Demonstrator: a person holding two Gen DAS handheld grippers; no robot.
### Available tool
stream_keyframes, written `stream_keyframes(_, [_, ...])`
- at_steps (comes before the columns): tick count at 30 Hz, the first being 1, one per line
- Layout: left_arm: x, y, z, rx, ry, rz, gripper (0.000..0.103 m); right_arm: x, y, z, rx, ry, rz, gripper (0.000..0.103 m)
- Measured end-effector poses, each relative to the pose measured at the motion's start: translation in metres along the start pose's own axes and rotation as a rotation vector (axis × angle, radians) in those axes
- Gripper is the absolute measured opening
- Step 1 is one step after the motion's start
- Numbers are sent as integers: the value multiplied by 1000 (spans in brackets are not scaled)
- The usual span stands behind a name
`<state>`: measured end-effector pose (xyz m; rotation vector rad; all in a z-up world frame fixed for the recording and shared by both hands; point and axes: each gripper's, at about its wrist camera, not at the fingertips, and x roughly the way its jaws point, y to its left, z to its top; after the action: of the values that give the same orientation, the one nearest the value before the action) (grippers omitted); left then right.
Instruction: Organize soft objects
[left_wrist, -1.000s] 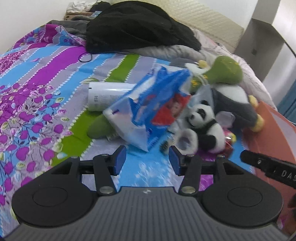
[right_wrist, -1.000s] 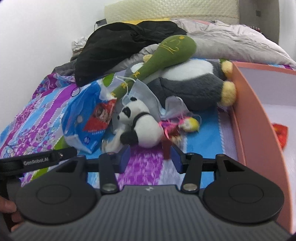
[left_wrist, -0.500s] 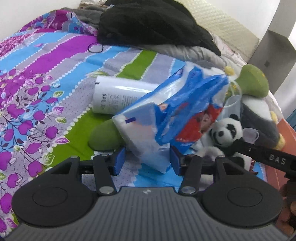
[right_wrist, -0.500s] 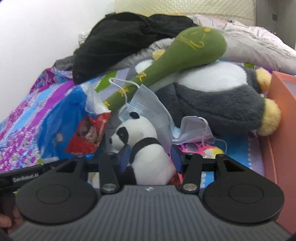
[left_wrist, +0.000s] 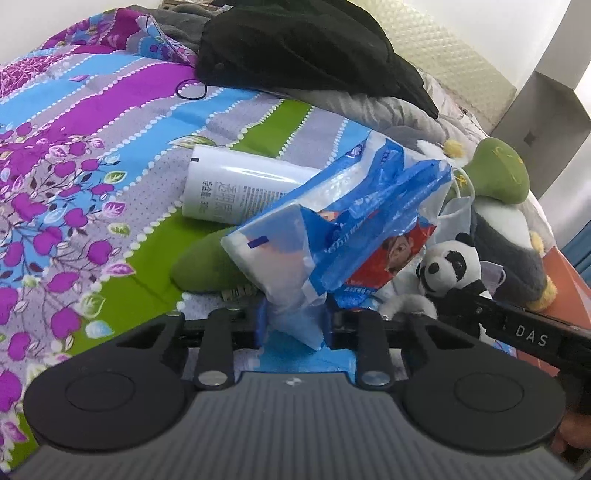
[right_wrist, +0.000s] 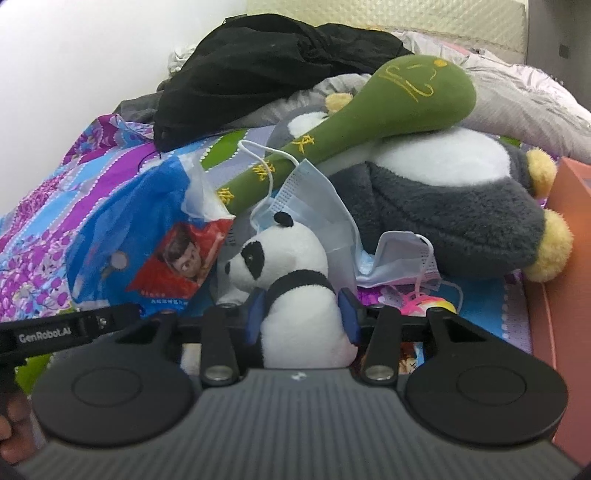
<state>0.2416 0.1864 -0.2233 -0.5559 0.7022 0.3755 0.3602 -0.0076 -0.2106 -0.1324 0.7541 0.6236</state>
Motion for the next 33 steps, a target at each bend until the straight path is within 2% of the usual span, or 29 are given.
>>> stream_keyframes(11, [-54,2,-20,-99,27,-22,32,-54,12,-14,3,-44,-24,47])
stream_keyframes(18, [-88,-3,-46,-105,65,-10,32,-91,19,-35,8,-62,-43,47])
stream_keyframes(23, [-109,-9,-64,-99,97,-6,32,-114,20,-60,24,-49,-65,47])
stream_keyframes(27, [-124,-11,-74,-143,142,-15,32,-130,15,-80,43,-20,-102,47])
stream_keyframes(33, [-133,-22,-88,-111,208,-23,32,-151,7,-102,51,20,-173,47])
